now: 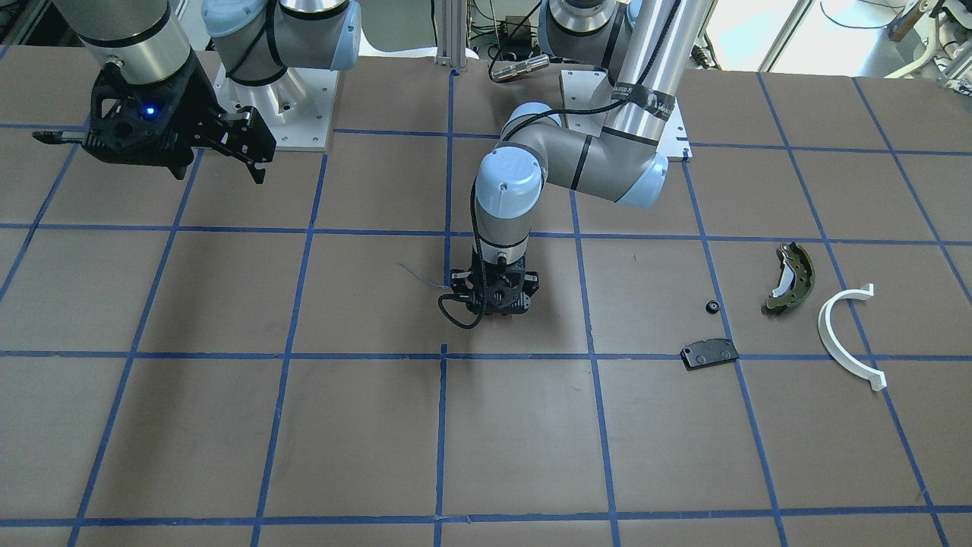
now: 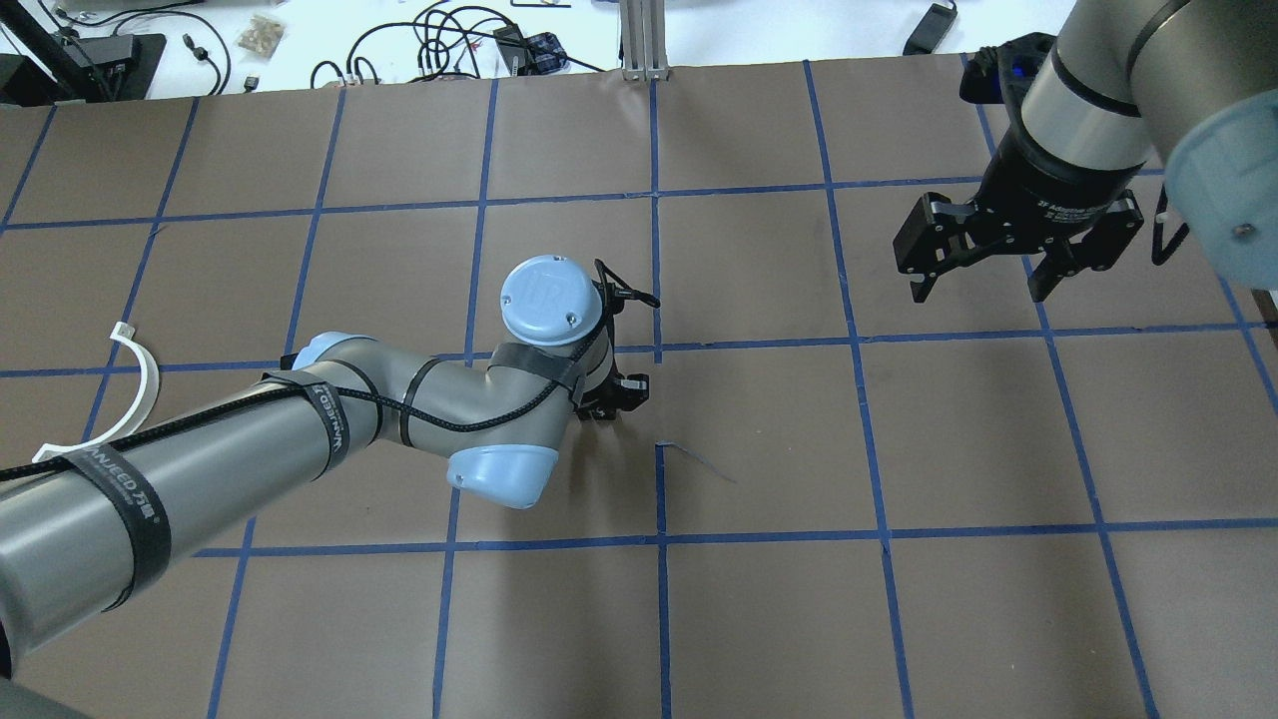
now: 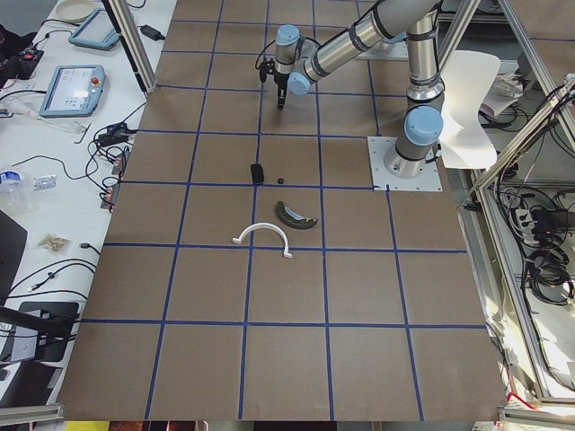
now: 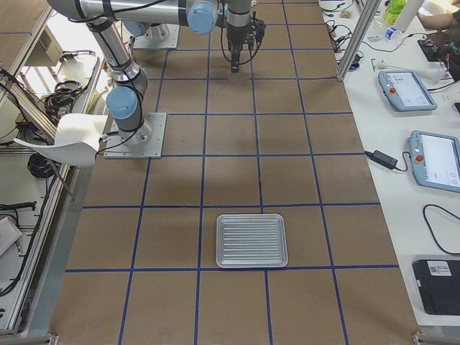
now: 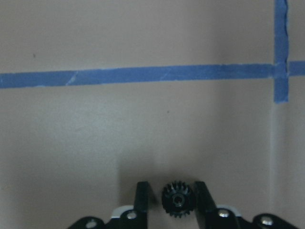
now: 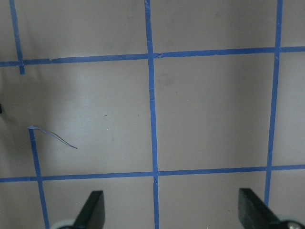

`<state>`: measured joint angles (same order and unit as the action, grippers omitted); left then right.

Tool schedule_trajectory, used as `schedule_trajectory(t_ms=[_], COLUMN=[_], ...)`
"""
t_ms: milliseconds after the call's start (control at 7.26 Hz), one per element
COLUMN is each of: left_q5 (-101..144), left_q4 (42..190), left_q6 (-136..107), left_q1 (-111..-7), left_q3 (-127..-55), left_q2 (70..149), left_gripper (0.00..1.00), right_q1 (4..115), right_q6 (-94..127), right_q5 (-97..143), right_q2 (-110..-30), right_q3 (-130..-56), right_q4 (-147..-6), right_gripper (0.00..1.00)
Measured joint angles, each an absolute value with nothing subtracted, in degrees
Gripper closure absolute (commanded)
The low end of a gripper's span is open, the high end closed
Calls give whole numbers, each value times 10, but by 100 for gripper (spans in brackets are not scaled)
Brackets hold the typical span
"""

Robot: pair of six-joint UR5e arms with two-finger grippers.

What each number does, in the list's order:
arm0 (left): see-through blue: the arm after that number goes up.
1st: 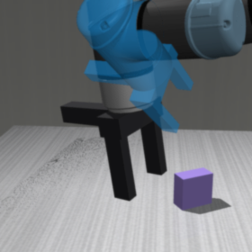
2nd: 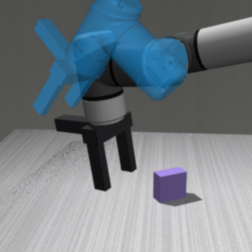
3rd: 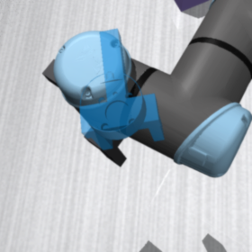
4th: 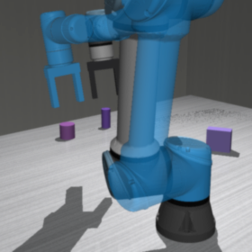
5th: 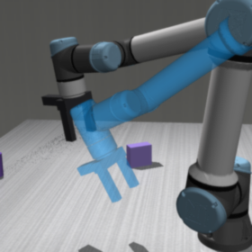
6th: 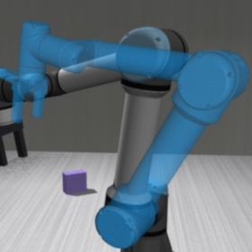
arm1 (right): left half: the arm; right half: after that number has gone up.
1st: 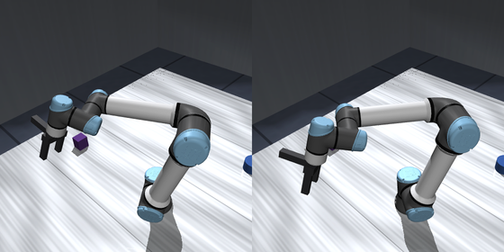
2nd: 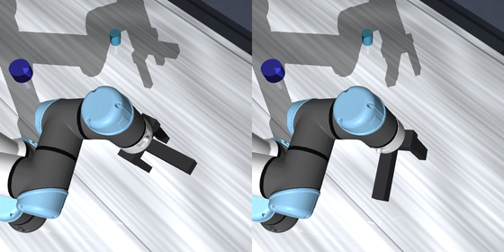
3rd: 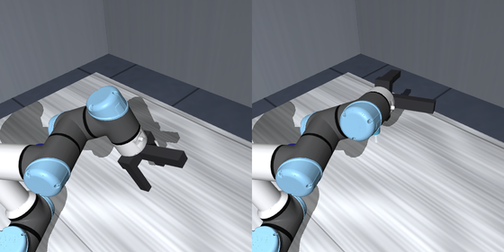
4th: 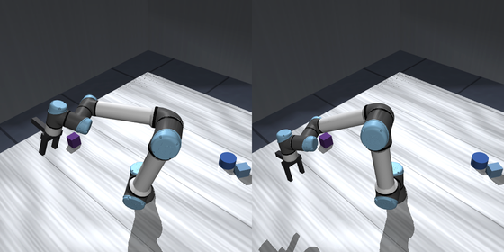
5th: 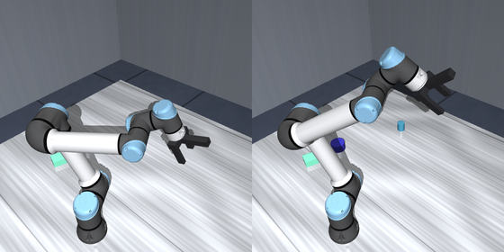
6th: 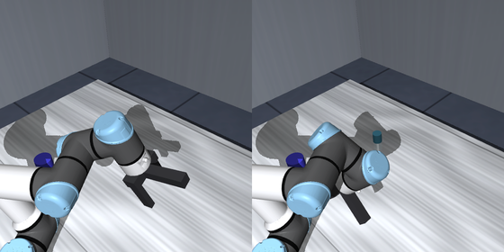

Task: Place bearing gear from tray to pile

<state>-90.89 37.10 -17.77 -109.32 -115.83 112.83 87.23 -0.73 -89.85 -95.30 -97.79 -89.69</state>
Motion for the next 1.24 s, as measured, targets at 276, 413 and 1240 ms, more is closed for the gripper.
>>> schedule_trajectory(t_ms=[276, 413, 1240], left_q5=[-911, -912, -915], left_q4=[372, 374, 529], left_q6=[-171, -169, 45], left_q1=[-1089, -1087, -870], left_q3=[-1151, -1149, -1139], left_q2=[1111, 1103, 1023], left_gripper=[100, 100, 100], right_q1=[872, 872, 872], right_q6=[-9, -8, -9], right_q5=[-898, -899, -900], right_q2=[-954, -956, -960], right_q3=[-978, -978, -976], right_q4=[-895, -894, -892], right_gripper=[0, 0, 0])
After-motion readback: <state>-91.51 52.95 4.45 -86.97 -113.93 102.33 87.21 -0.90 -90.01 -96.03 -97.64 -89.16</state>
